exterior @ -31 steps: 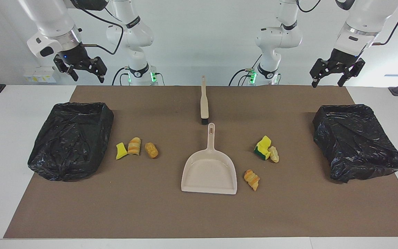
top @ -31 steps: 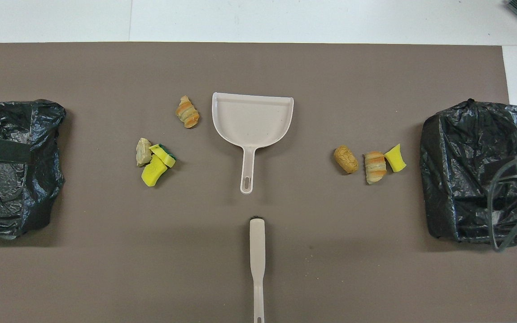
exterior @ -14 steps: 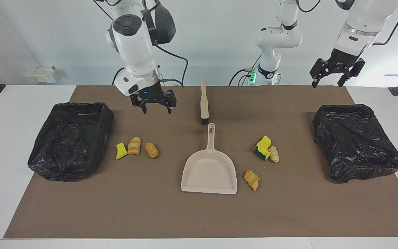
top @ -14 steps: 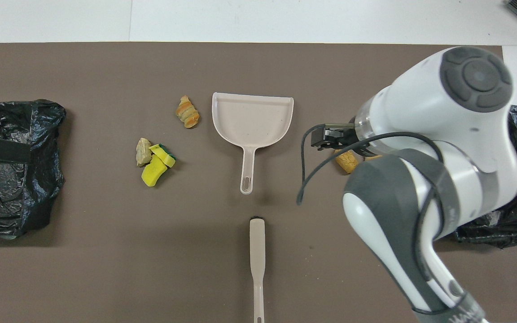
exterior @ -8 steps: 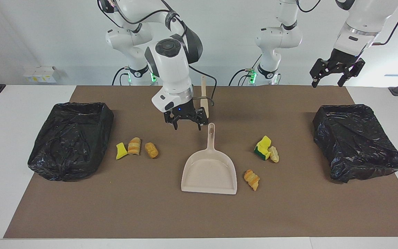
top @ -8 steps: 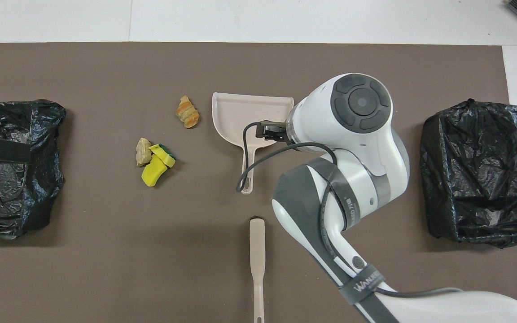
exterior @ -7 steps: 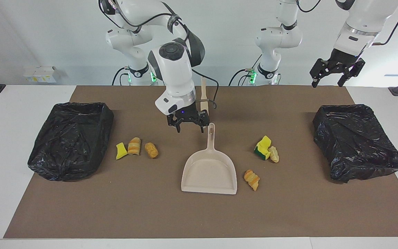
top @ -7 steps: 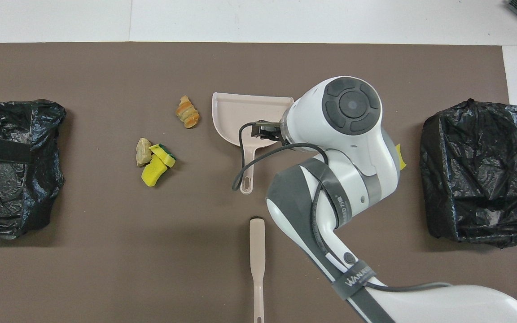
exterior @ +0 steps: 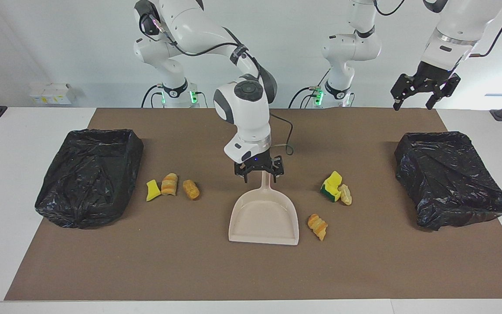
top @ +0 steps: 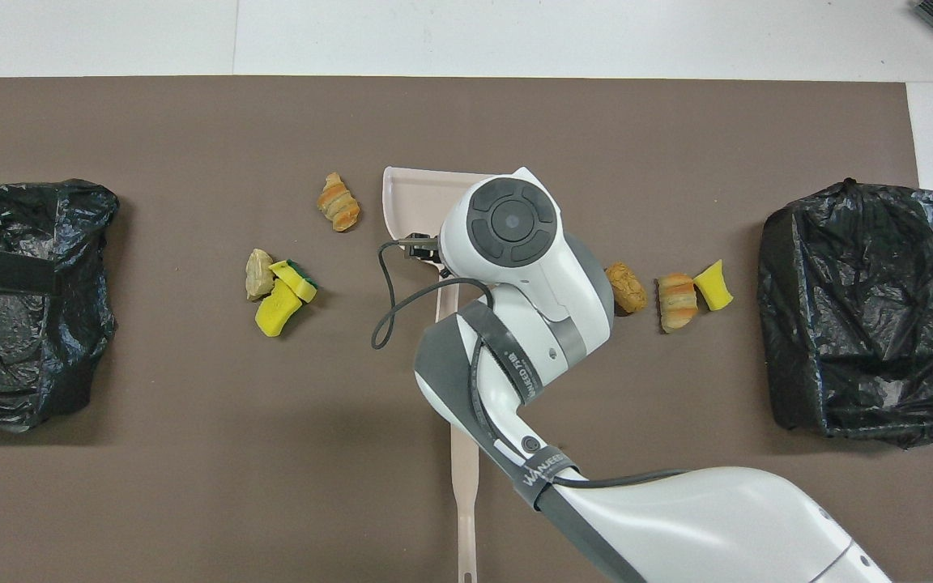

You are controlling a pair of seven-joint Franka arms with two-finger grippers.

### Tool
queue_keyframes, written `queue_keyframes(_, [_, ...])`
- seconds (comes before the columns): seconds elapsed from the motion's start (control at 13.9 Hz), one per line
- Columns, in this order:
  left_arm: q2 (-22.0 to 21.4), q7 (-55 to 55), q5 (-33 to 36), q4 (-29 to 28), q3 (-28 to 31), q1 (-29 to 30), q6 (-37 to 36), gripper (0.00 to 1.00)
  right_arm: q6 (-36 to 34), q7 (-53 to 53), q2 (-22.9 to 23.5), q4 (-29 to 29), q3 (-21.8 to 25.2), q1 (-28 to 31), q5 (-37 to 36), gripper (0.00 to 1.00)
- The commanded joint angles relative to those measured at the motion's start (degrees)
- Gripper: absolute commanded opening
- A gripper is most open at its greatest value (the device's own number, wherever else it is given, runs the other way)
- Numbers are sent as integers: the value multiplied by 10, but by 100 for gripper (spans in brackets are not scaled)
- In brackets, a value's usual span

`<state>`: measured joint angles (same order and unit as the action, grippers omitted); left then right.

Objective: Sweep and dump trash in bin
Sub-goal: 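Reach the right gripper to the dustpan handle, then grasp the beige dustpan handle with the right gripper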

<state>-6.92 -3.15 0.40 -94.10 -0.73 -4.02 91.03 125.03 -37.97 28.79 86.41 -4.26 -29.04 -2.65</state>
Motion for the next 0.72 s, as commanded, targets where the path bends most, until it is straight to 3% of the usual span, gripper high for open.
queue_keyframes(0.0, [-2, 4, -3, 0, -3, 5, 0, 100, 2, -18, 12, -1, 1, -10, -26, 100])
queue_keyframes(0.14, [-2, 4, -3, 0, -3, 5, 0, 100, 1, -32, 10, 20, 1, -16, -27, 98])
queue_keyframes(0.22, [-2, 4, -3, 0, -3, 5, 0, 100, -4, -42, 8, 22, 1, -16, -27, 92])
queue_keyframes(0.43, [-2, 4, -3, 0, -3, 5, 0, 100, -7, -42, 0, 40, 0, -15, -25, 60])
queue_keyframes(0.65, [-2, 4, -3, 0, -3, 5, 0, 100, -17, -43, -4, 46, 0, -16, -24, 56])
